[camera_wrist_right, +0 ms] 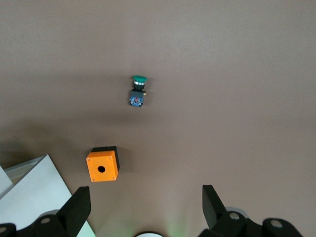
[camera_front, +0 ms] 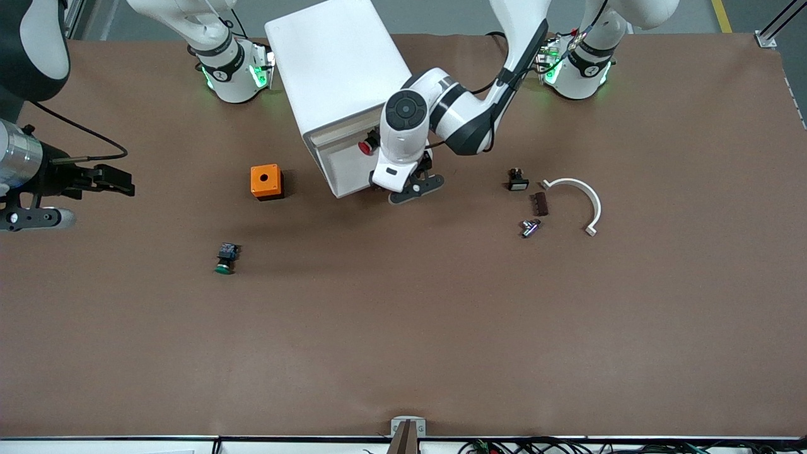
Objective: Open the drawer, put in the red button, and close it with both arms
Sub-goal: 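Push the drawer shut with the left gripper while the right gripper withdraws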
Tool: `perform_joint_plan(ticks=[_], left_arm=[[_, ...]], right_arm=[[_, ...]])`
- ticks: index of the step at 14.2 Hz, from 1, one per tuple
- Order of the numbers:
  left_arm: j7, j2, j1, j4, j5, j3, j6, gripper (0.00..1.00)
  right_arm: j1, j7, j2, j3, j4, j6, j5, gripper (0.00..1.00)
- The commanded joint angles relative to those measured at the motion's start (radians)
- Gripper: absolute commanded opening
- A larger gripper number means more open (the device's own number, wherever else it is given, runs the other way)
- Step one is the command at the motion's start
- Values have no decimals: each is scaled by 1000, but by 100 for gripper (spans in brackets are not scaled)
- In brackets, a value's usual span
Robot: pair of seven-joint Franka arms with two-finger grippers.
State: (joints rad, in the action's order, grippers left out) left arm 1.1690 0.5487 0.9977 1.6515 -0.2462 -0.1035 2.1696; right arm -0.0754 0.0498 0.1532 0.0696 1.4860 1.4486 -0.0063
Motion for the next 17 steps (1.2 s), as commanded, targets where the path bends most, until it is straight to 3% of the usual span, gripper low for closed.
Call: perform_joint_plan(ticks=[1, 6, 12, 17], left_arm=[[44, -1, 4, -4, 5, 39, -1, 100], [77, 0, 4, -2, -2, 85, -1, 100], [73, 7, 4, -4, -131, 87, -1, 100], [78, 20, 4, -4, -198, 96, -1, 100]], right_arm=[[31, 13, -1, -22, -16, -28, -3, 100], [78, 24, 5, -22, -23, -34, -9, 100], [98, 13, 5, -22, -33, -56, -5, 100], [109, 12, 8, -22, -153, -155, -1, 100]])
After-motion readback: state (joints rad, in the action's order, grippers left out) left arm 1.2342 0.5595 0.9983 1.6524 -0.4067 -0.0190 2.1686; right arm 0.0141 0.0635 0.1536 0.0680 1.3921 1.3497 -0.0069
